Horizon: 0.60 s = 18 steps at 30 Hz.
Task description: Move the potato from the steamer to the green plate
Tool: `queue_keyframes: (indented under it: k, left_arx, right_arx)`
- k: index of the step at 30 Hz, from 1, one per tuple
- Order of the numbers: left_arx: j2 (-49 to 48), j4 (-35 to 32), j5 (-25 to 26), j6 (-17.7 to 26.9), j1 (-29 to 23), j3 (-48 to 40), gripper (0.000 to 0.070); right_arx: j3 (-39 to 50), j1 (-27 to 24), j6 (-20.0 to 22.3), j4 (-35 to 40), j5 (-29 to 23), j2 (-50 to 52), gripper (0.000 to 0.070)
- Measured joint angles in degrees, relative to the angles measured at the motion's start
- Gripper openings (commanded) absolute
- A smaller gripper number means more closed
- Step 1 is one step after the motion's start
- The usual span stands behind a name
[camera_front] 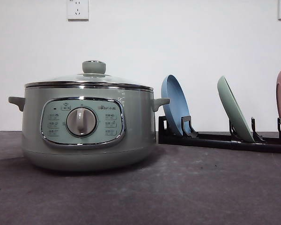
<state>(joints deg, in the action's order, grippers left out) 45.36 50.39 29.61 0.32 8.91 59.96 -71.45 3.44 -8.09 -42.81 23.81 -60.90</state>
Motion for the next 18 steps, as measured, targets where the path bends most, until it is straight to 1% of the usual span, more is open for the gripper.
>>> queue_keyframes:
  k: [5,11,14,18]
  left_arx:
    - [0.00,0.00,0.00,0.00,0.00,0.00,0.0556]
    - [0.00,0.00,0.00,0.00,0.00,0.00,0.0556]
    - [0.00,0.00,0.00,0.02,0.00,0.00,0.0556]
    - [0.00,0.00,0.00,0.01,0.00,-0.01,0.0556]
  right_arx:
    - [-7.66,0.00,-0.19,0.98,-1.52,-9.96,0.0535]
    - [-14.69,0.00,-0.19,3.07,-1.55,-20.88,0.0535]
    - [-17.00,0.00,-0.19,4.46,-1.74,-25.58,0.0535]
    - [-17.59,0.00,-0.23,7.46,-3.80,-30.52,0.0535]
